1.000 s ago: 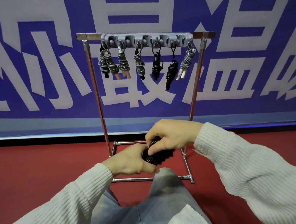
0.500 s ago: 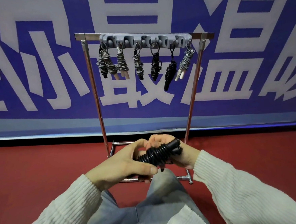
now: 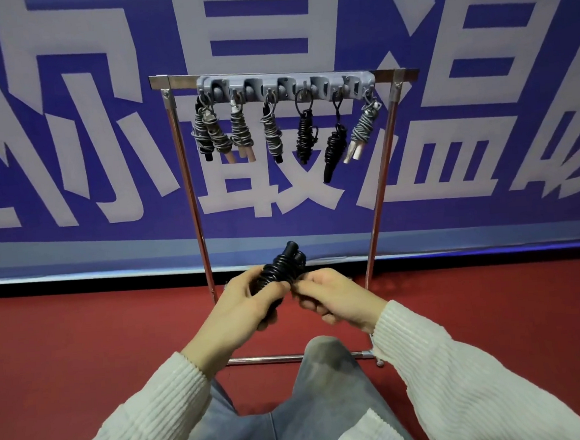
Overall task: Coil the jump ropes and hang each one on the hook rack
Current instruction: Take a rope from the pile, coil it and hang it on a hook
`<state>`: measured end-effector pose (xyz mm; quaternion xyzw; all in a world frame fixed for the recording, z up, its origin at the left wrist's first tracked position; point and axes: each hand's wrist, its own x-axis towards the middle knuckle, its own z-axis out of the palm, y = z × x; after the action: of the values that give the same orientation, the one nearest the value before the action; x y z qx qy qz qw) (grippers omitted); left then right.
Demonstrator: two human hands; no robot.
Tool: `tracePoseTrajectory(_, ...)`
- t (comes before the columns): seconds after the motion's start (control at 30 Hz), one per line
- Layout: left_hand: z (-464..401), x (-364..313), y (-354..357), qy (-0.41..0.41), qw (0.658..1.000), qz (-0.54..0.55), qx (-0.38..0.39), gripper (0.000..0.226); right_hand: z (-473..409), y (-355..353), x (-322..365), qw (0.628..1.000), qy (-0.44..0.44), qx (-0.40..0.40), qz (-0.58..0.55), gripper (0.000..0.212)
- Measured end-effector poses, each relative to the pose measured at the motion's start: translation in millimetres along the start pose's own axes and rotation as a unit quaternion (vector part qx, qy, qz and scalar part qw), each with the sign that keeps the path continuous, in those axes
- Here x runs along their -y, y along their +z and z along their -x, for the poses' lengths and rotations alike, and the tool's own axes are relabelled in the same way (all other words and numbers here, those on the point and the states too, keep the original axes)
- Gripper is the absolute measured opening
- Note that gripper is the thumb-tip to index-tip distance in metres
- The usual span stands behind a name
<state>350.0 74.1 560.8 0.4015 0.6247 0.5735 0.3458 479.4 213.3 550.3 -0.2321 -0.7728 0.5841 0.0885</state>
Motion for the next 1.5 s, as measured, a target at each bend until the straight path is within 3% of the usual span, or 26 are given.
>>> tracePoseTrajectory(0.07,-3.6,-0.9,-4.6,-0.018,0.994,0.096,-0.046,0.035,1.4,-4.0,1.7,0.998,-0.022,0.0,0.053,0.034)
tracePoseTrajectory(0.17,-1.3,-4.4,-12.9,-0.059,0.96,0.272,-0.033,0.035,6.3,-7.2,0.3,0.997,-0.05,-0.003,0.061,0.032)
tracePoseTrajectory(0.27,-1.0,1.6,-15.3,-0.06,0.967,0.247,-0.026,0.03,5.3,-9.9,-1.6,0.996,-0.045,-0.014,0.081,0.022)
tracePoseTrajectory(0.4,-9.7,12.2,-16.6,-0.039,0.972,0.22,-0.074,0.027,6.2,-6.9,0.8,0.969,-0.058,-0.06,0.233,0.016)
tracePoseTrajectory(0.5,-13.1,18.9,-15.3,-0.027,0.988,0.1,-0.113,0.029,17.2,4.3,8.7,0.921,-0.122,-0.121,0.348,0.027)
tracePoseTrajectory(0.57,-8.6,20.1,-8.1,0.027,0.994,-0.036,-0.096,0.041,23.2,3.2,18.9,0.925,-0.158,-0.135,0.319,0.022)
tracePoseTrajectory(0.67,0.0,25.6,4.3,0.108,0.96,-0.253,-0.044,0.046,24.5,-7.3,34.9,0.933,-0.164,-0.085,0.309,0.012)
tracePoseTrajectory(0.73,0.3,22.0,3.7,0.089,0.94,-0.329,0.007,0.048,23.9,-11.7,38.1,0.915,-0.175,-0.042,0.36,0.014)
tracePoseTrajectory(0.8,-0.9,13.5,1.2,0.054,0.912,-0.396,0.09,0.041,24.5,-12.5,33.9,0.868,-0.221,-0.007,0.445,0.014)
tracePoseTrajectory(0.87,1.2,6.1,2.0,0.031,0.877,-0.444,0.181,0.015,26.0,-9.0,31.2,0.812,-0.273,0.042,0.514,0.009)
tracePoseTrajectory(0.9,5.3,2.4,4.1,0.039,0.866,-0.446,0.224,0.012,26.5,-8.0,33.2,0.803,-0.284,0.071,0.519,0.007)
tracePoseTrajectory(0.93,10.2,2.8,5.4,0.048,0.864,-0.428,0.26,0.021,27.6,-8.4,37.6,0.813,-0.281,0.105,0.5,0.007)
tracePoseTrajectory(0.97,16.3,4.1,5.7,0.055,0.872,-0.393,0.285,0.021,28.9,-10.6,42.4,0.849,-0.257,0.141,0.44,0.008)
tracePoseTrajectory(1.03,29.2,2.5,5.6,0.054,0.919,-0.261,0.292,0.014,32.2,-17.0,49.1,0.939,-0.192,0.186,0.217,0.009)
tracePoseTrajectory(1.1,35.8,0.9,4.4,0.069,0.953,-0.138,0.263,0.027,33.8,-16.4,44.9,0.976,-0.144,0.16,-0.013,0.014)
tracePoseTrajectory(1.2,39.4,4.0,6.2,0.108,0.965,-0.093,0.22,0.026,37.5,2.3,27.3,0.955,-0.058,0.112,-0.269,0.013)
tracePoseTrajectory(1.27,40.3,3.4,10.4,0.105,0.973,-0.039,0.202,0.028,37.6,14.6,19.4,0.928,-0.016,0.062,-0.366,0.012)
tracePoseTrajectory(1.43,31.4,10.8,20.5,0.031,0.984,0.099,0.143,0.049,25.6,38.9,12.5,0.864,0.006,-0.132,-0.485,0.013)
tracePoseTrajectory(1.5,29.9,8.7,20.7,0.009,0.988,0.093,0.123,0.044,19.1,47.6,12.7,0.84,0.023,-0.191,-0.508,0.012)
